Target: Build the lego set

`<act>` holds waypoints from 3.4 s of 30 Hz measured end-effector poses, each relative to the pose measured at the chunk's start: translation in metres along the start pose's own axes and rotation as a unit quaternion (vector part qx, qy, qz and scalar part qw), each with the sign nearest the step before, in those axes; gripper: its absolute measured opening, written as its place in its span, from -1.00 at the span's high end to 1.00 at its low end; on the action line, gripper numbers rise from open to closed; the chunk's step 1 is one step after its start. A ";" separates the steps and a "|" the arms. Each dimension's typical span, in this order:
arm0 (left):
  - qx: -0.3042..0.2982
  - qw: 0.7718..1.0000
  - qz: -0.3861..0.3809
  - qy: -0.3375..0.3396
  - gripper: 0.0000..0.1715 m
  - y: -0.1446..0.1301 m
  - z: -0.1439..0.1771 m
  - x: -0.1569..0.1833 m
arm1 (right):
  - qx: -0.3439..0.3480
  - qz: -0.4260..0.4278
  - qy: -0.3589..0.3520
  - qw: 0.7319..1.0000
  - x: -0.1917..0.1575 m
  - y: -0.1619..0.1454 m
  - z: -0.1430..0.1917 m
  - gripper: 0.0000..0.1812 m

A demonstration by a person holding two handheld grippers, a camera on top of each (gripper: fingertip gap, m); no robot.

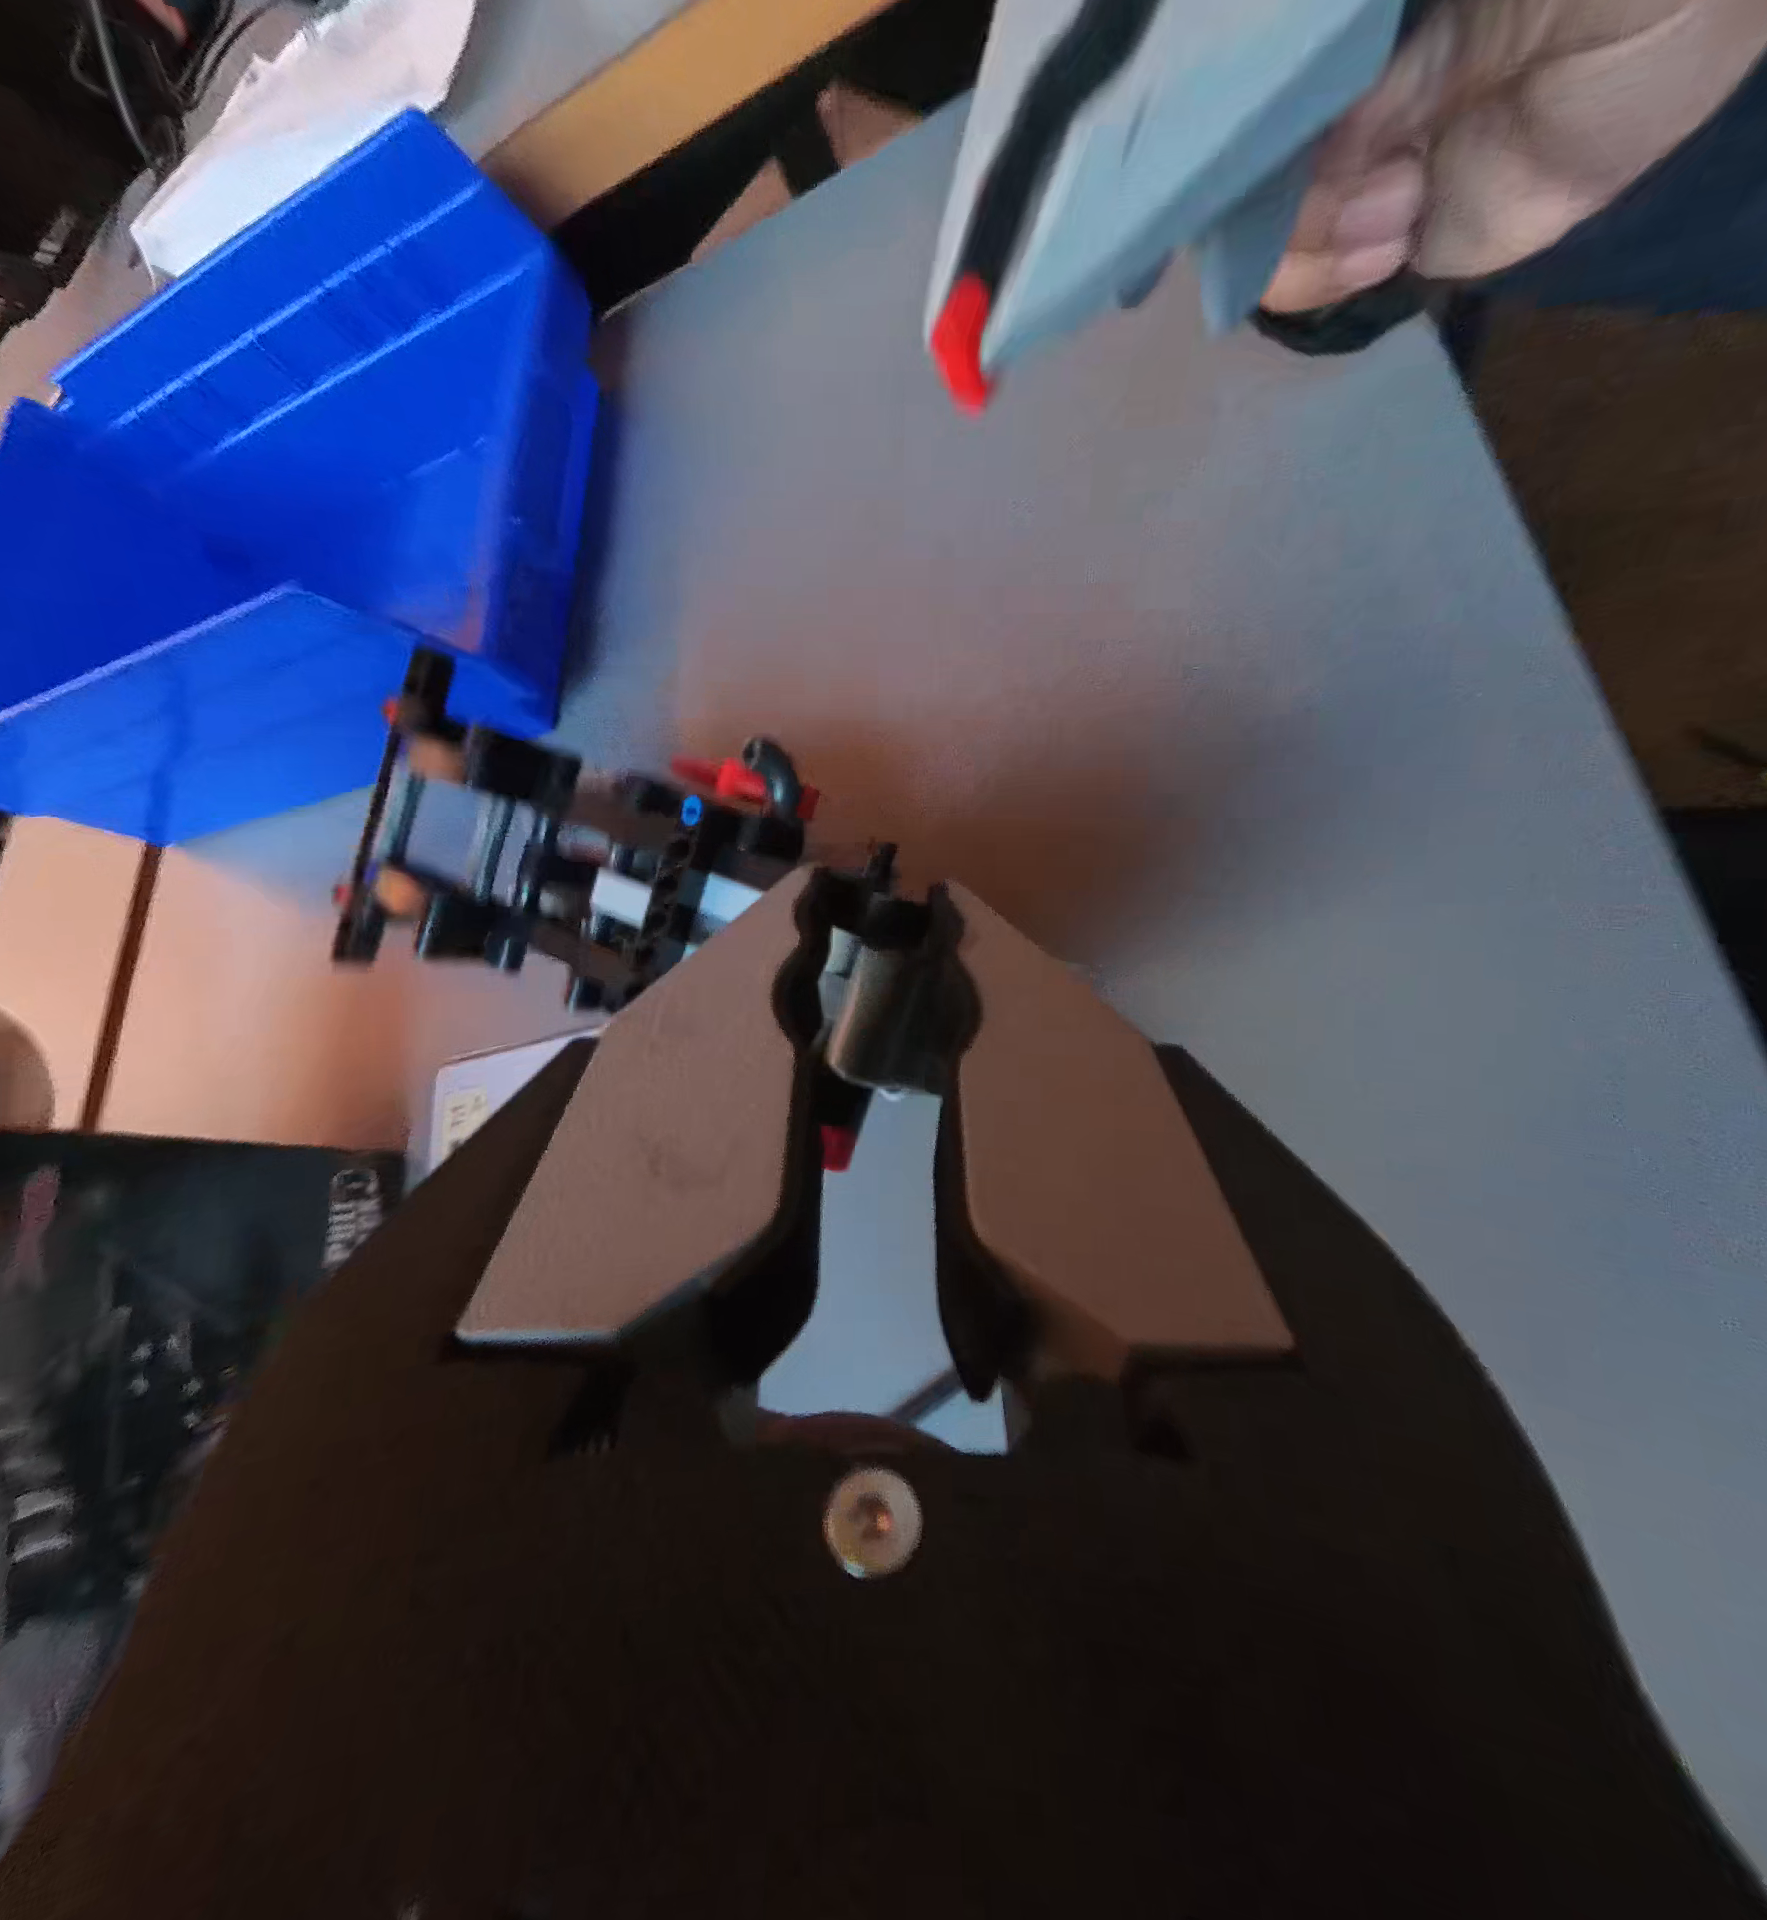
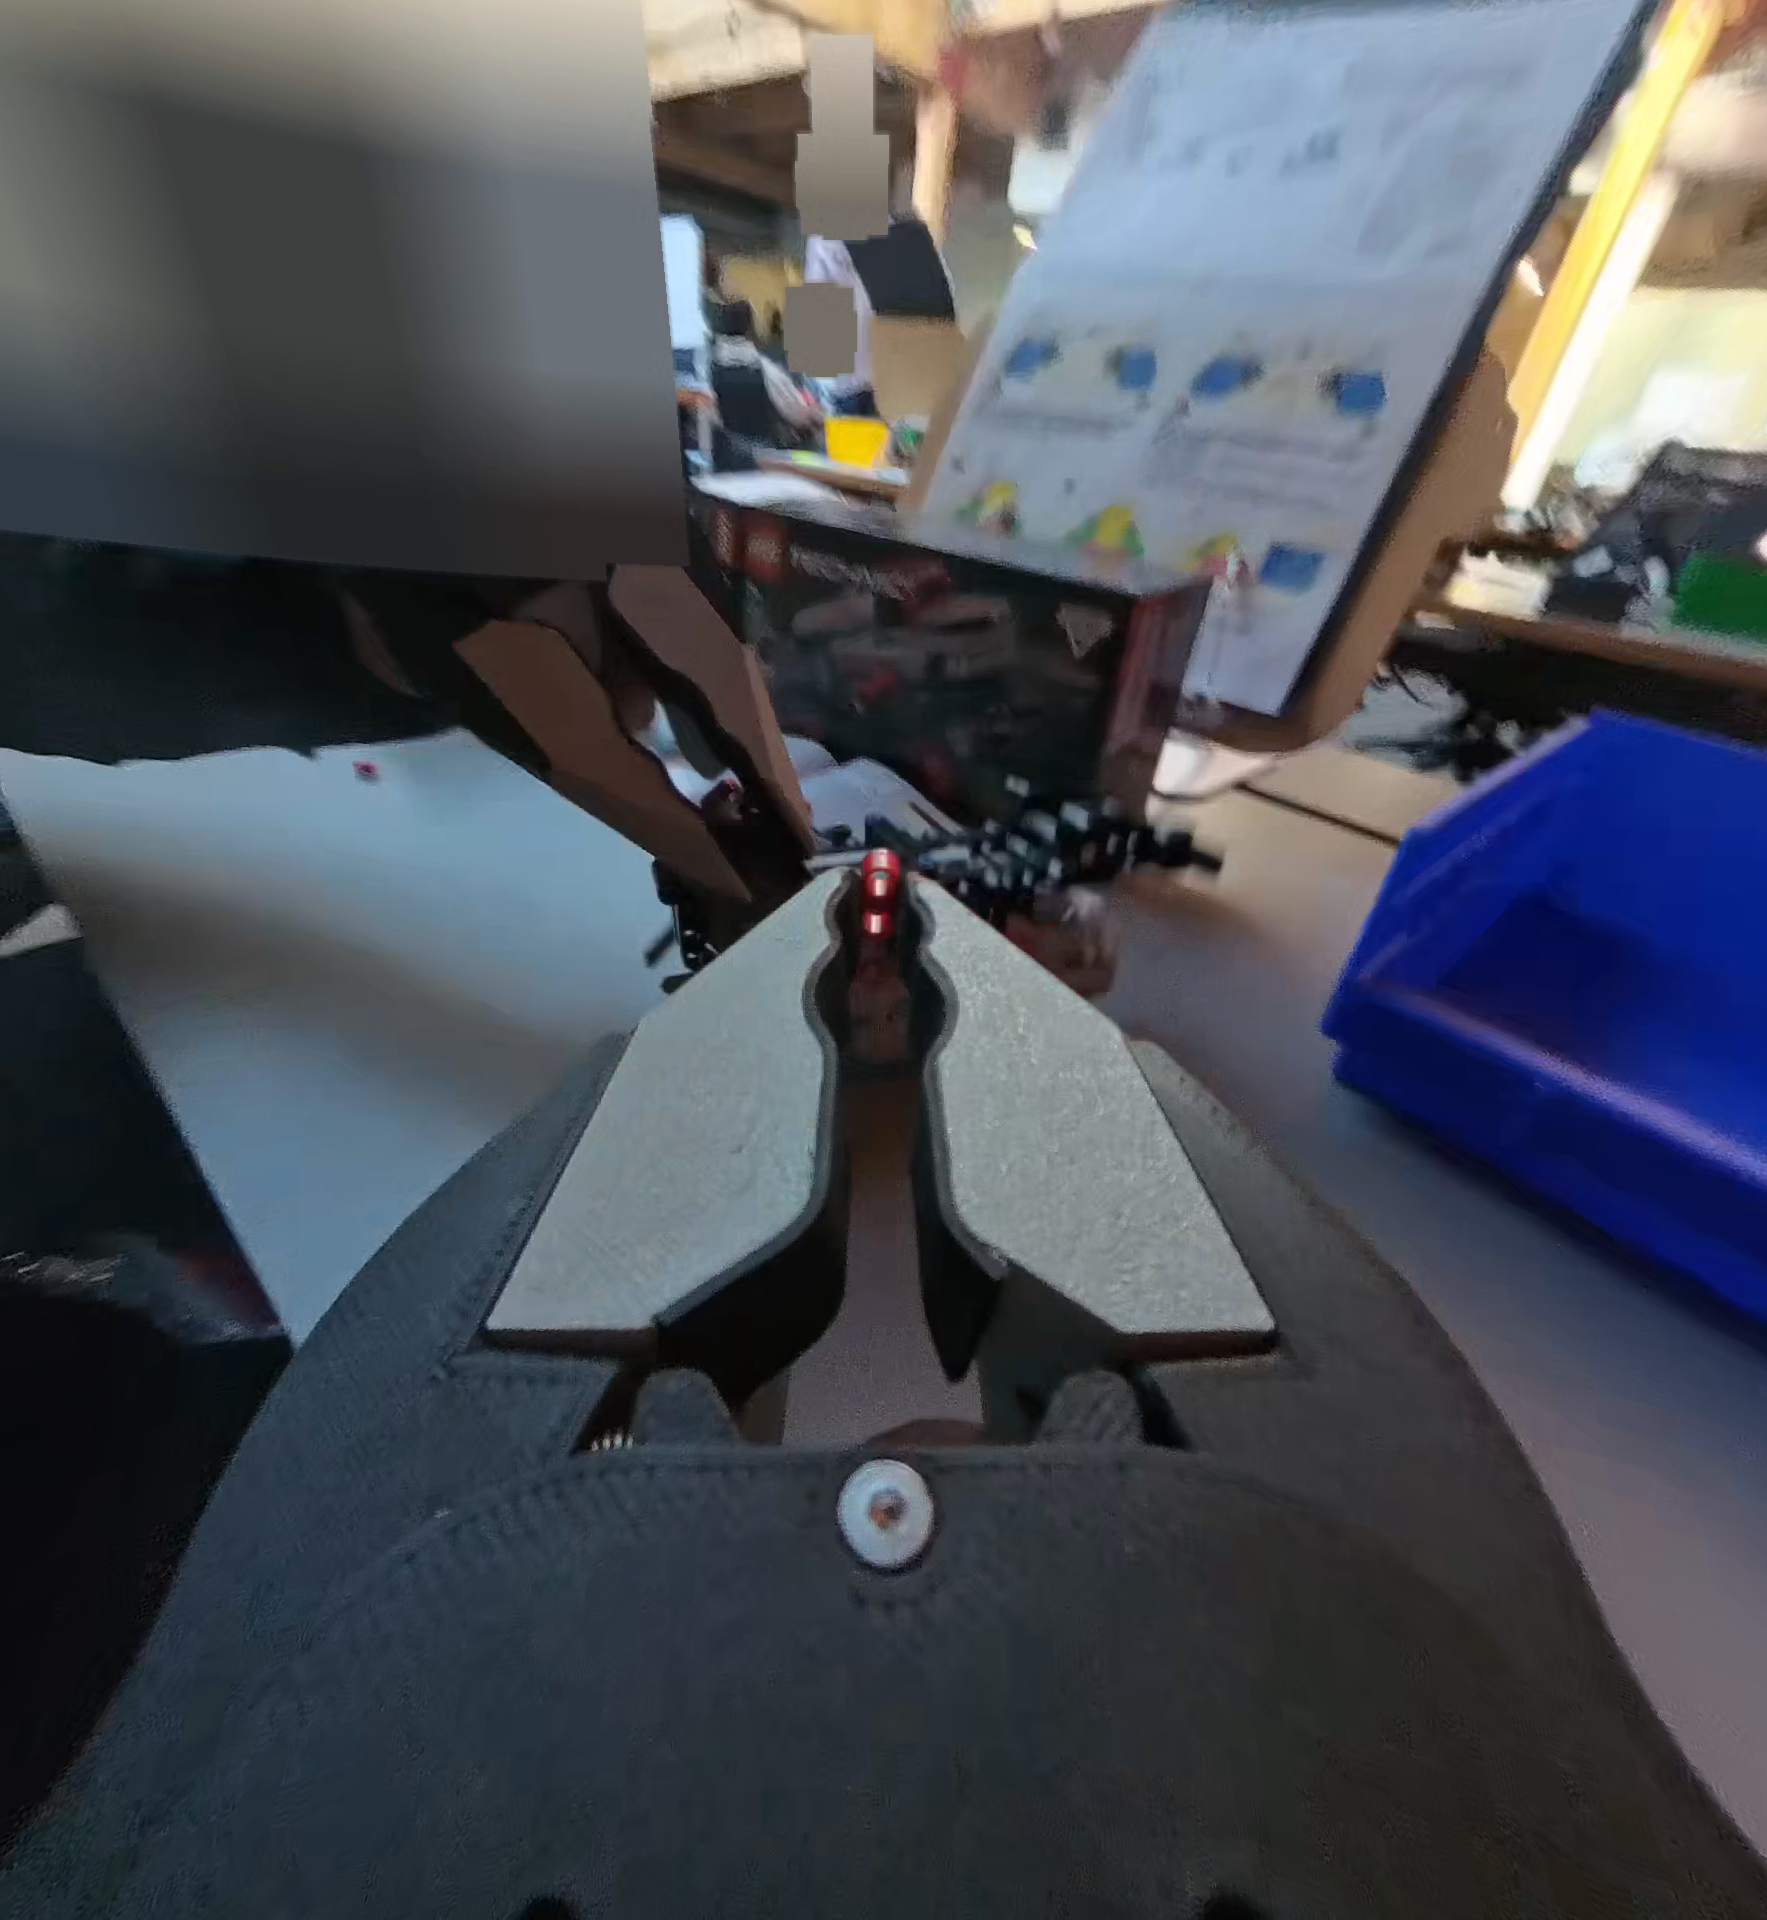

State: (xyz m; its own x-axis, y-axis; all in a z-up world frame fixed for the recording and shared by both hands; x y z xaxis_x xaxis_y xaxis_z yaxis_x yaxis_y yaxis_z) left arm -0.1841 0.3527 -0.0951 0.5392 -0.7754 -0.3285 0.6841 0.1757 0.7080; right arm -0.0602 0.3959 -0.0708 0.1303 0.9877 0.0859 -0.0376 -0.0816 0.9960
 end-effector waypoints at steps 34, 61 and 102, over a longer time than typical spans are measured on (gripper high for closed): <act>0.092 0.995 -0.027 -0.017 0.82 0.016 -0.009 0.019 | -0.341 -0.099 0.080 0.931 -0.005 -0.094 -0.021 0.58; 0.090 0.994 -0.053 -0.017 0.83 0.015 -0.011 0.021 | -0.296 0.025 0.113 0.948 -0.036 -0.015 -0.048 1.00; 0.115 0.993 0.002 -0.026 0.83 0.035 -0.023 0.025 | -0.372 0.280 -0.016 0.885 -0.034 -0.009 -0.031 1.00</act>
State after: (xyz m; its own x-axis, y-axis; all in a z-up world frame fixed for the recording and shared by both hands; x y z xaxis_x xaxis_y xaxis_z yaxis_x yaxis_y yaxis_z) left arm -0.1357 0.3536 -0.0934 0.5121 -0.8061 -0.2968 0.5481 0.0406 0.8354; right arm -0.0947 0.3674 -0.0831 -0.0881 0.8151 0.5726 -0.7458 -0.4350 0.5045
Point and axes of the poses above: each gripper's, where its closed fingertips meet, z back along the fingers, y out of its top, x = y × z across the jaws, the point moved 4 cm from there along z, back along the fingers, and after that the axes turned 5 degrees about -y, right-handed, at the moved point
